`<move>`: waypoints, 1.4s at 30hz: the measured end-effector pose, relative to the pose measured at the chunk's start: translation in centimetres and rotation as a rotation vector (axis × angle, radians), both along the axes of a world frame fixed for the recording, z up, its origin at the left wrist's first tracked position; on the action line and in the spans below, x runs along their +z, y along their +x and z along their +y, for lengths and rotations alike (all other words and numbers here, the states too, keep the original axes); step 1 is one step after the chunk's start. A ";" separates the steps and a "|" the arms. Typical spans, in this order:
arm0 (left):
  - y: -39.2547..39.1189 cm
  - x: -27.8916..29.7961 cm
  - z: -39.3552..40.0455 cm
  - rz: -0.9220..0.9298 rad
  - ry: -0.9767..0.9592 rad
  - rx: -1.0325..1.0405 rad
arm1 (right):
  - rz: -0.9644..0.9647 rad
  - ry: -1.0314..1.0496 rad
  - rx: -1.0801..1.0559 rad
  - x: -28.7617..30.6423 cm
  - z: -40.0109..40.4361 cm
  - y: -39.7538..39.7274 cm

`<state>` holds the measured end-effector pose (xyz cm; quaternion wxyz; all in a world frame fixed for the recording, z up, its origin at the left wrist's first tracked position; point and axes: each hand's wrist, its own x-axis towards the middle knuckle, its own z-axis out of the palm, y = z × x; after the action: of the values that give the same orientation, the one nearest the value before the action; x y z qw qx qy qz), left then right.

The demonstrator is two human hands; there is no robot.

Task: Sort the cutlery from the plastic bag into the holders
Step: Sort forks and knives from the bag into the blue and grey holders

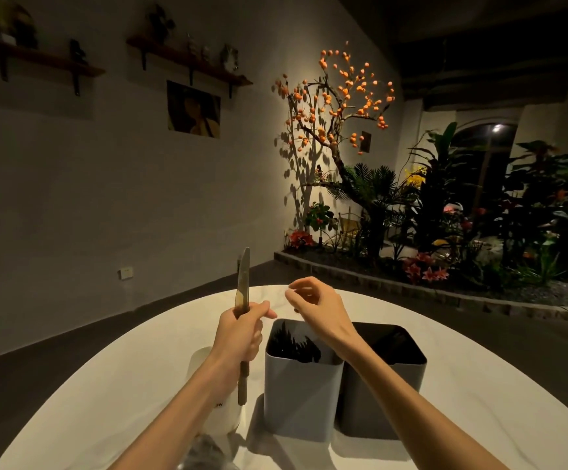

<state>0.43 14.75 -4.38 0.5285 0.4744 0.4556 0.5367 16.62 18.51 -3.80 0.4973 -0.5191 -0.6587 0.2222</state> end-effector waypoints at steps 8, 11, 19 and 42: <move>1.0 2.4 -2.1 -0.120 0.018 -0.250 | 0.016 -0.049 0.182 1.0 -2.3 0.2; 1.8 4.3 -3.1 -0.033 0.034 -0.385 | 0.298 -0.001 0.385 6.0 -4.5 0.5; 6.6 6.2 -5.8 0.007 0.030 -0.584 | 0.060 0.155 0.286 10.3 -9.2 2.1; 10.6 4.9 -1.7 0.317 0.234 -0.268 | -0.087 0.202 -0.223 8.0 -8.4 12.6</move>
<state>11.06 13.08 0.54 0.4582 0.6672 0.4004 0.4295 29.19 10.09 4.17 0.5398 -0.5454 -0.6368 0.0755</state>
